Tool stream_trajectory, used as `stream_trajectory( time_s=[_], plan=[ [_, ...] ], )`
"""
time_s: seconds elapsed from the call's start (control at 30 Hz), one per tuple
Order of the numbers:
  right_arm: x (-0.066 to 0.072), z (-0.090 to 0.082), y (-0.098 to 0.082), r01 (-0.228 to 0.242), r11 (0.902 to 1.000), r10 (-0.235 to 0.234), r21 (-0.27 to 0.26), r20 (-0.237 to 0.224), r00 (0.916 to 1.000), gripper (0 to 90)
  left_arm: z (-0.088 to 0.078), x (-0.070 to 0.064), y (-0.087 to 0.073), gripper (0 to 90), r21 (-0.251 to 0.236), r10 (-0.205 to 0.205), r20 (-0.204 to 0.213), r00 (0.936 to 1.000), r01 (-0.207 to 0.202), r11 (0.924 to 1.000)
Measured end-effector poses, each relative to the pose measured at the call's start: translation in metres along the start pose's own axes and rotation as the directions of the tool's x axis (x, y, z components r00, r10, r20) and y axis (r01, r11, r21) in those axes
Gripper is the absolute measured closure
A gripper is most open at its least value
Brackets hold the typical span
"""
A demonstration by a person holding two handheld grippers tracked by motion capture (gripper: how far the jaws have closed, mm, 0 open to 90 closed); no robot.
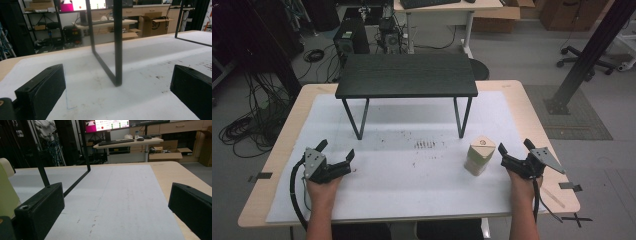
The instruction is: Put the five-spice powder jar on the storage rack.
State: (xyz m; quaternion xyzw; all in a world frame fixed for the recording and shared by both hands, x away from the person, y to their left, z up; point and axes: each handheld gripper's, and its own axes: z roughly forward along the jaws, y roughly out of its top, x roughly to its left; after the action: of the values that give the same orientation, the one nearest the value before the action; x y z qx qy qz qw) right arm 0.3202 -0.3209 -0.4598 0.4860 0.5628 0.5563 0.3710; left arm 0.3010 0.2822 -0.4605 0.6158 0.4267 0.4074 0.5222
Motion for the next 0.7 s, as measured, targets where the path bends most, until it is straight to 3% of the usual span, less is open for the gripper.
stream_trajectory(
  time_s=[0.7],
  plan=[
    [-0.0011, -0.0003, 0.0001, -0.018, 0.9998, 0.018, -0.007, -0.016, 0.9997, 0.0, 0.0005, -0.0014, 0.0003, 0.4, 0.005, 0.007, 0.009, 0.9999, -0.007, 1.0000]
  ],
)
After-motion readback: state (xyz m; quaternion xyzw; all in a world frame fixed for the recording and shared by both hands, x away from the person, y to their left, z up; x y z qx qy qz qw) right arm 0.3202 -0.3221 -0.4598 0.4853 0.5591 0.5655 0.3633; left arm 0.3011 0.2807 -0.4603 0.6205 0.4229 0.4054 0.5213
